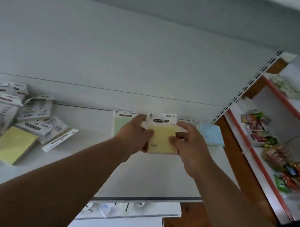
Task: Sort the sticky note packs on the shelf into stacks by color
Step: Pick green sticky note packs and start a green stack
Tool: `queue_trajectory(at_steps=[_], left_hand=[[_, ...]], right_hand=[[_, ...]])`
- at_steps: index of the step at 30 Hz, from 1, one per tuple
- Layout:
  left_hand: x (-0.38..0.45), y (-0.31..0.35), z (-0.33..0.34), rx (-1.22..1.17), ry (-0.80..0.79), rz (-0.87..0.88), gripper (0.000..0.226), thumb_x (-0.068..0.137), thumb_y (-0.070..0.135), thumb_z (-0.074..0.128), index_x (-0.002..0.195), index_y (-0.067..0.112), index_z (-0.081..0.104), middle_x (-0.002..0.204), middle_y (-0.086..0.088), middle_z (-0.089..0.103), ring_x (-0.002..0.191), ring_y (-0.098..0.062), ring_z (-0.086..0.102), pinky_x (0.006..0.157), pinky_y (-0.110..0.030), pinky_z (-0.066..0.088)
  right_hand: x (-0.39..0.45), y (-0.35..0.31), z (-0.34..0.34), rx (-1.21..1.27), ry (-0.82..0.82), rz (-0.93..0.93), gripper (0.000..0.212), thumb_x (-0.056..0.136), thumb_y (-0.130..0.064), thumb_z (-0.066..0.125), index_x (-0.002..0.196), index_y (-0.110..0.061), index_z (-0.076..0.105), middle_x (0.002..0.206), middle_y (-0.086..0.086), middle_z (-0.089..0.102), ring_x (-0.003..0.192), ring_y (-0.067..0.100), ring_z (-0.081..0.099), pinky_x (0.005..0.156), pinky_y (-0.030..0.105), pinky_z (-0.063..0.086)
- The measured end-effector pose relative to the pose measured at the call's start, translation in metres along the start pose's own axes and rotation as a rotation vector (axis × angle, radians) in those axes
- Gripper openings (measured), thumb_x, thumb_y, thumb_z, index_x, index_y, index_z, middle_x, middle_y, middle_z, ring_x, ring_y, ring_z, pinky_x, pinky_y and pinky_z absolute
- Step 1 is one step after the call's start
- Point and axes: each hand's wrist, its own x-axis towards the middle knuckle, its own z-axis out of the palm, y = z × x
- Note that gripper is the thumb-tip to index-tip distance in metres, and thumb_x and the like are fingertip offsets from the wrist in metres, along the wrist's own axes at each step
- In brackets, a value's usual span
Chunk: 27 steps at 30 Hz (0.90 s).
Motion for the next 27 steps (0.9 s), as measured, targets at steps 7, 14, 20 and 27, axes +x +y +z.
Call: queue_trajectory(at_steps=[7,14,20,27], left_hand=[[0.046,0.016,0.053,0.392,0.285,0.072,0.059,0.084,0.021,0.064,0.137,0.023,0.039,0.099,0.001,0.067,0.094,-0.023,0.064,0.079,-0.033,0.053],[0.051,0.012,0.069,0.698,0.303,0.108,0.054,0.083,0.028,0.064,0.135,0.017,0.05,0.127,-0.009,0.057,0.113,-0.029,0.057,0.092,-0.036,0.048],[0.043,0.011,0.076,0.84,0.237,0.099,0.052,0.088,0.035,0.061,0.134,0.014,0.051,0.136,-0.014,0.043,0.118,-0.032,0.053,0.096,-0.038,0.048],[0.038,0.003,0.079,0.743,0.277,0.131,0.059,0.084,0.034,0.068,0.136,0.015,0.048,0.129,-0.011,0.052,0.112,-0.028,0.056,0.092,-0.036,0.048]], right_hand=[[0.061,0.001,-0.021,-0.52,0.05,-0.213,0.034,0.084,-0.025,0.068,0.115,-0.018,0.056,0.09,-0.002,0.063,0.087,0.019,0.062,0.072,0.028,0.045],[0.08,0.008,-0.018,-0.731,0.046,-0.292,0.025,0.086,-0.024,0.06,0.107,-0.011,0.063,0.107,0.011,0.064,0.1,0.029,0.059,0.086,0.037,0.048],[0.077,0.02,-0.023,-0.76,0.004,-0.297,0.031,0.088,-0.028,0.058,0.114,-0.01,0.061,0.11,0.01,0.064,0.102,0.027,0.059,0.084,0.035,0.048],[0.075,0.024,-0.02,-0.801,-0.004,-0.311,0.024,0.088,-0.031,0.058,0.102,-0.012,0.063,0.102,0.008,0.065,0.094,0.025,0.059,0.074,0.031,0.044]])
